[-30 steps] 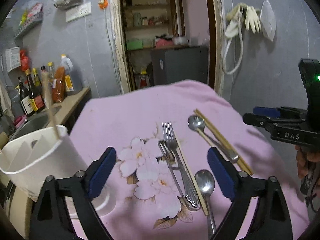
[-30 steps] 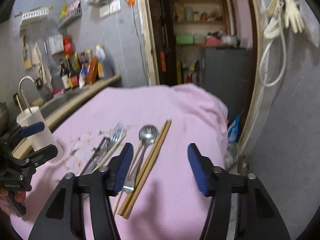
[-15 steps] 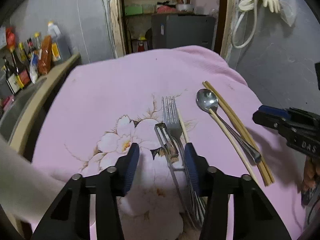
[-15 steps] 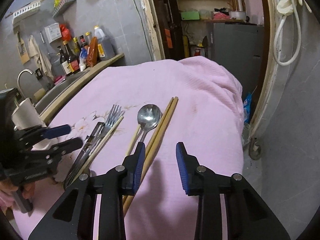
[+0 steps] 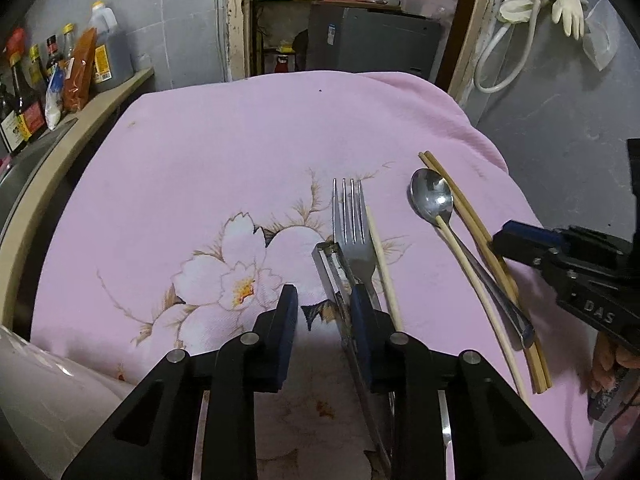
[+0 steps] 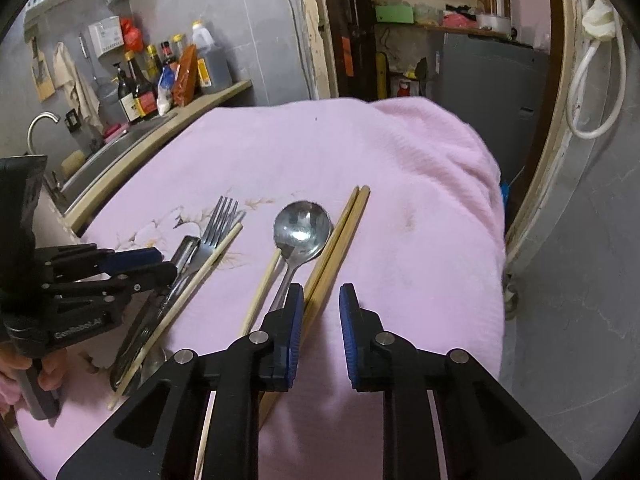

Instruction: Organize utensils

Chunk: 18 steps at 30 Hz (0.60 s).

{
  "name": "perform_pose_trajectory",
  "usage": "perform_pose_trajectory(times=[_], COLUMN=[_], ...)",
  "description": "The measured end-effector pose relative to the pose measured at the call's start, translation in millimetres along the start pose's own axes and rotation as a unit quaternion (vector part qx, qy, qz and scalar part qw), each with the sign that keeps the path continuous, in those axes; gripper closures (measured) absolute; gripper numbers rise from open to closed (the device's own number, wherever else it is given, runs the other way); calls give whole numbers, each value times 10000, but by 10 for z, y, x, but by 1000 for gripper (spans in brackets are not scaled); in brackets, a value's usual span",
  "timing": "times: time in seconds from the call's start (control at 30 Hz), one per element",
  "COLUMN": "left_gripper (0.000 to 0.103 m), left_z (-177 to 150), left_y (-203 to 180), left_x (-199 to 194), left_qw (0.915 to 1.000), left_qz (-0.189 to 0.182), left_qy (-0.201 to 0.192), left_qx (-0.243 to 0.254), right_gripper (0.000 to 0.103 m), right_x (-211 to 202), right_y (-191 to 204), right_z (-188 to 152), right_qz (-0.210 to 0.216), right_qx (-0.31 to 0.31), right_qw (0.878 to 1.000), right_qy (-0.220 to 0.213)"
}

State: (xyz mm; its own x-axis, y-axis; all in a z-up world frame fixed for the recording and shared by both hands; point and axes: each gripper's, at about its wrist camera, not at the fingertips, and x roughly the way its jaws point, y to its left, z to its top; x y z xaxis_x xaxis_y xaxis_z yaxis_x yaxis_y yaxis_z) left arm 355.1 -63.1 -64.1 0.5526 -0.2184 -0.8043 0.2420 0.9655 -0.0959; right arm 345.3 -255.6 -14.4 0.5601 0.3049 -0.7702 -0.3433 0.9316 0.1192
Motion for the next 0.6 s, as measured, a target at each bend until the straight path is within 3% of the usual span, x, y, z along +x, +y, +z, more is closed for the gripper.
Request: perform_pose_trajectory(times=[0.43,0.6], left_gripper=[83,96], left_z=[37,60], left_y=[-24,-78], left_x=[49,62], left_qw=[9999,9994], left_qz=[-118,-277], left_qy=[82,189], left_qx=[19,19], right_gripper=[87,87], right_x=[98,213], right_y=[-67,-89], right_z=[94,117], right_qz=[-13,261], right_qx=[111,197], right_qw=[9998,9984], right_qy=[172,451])
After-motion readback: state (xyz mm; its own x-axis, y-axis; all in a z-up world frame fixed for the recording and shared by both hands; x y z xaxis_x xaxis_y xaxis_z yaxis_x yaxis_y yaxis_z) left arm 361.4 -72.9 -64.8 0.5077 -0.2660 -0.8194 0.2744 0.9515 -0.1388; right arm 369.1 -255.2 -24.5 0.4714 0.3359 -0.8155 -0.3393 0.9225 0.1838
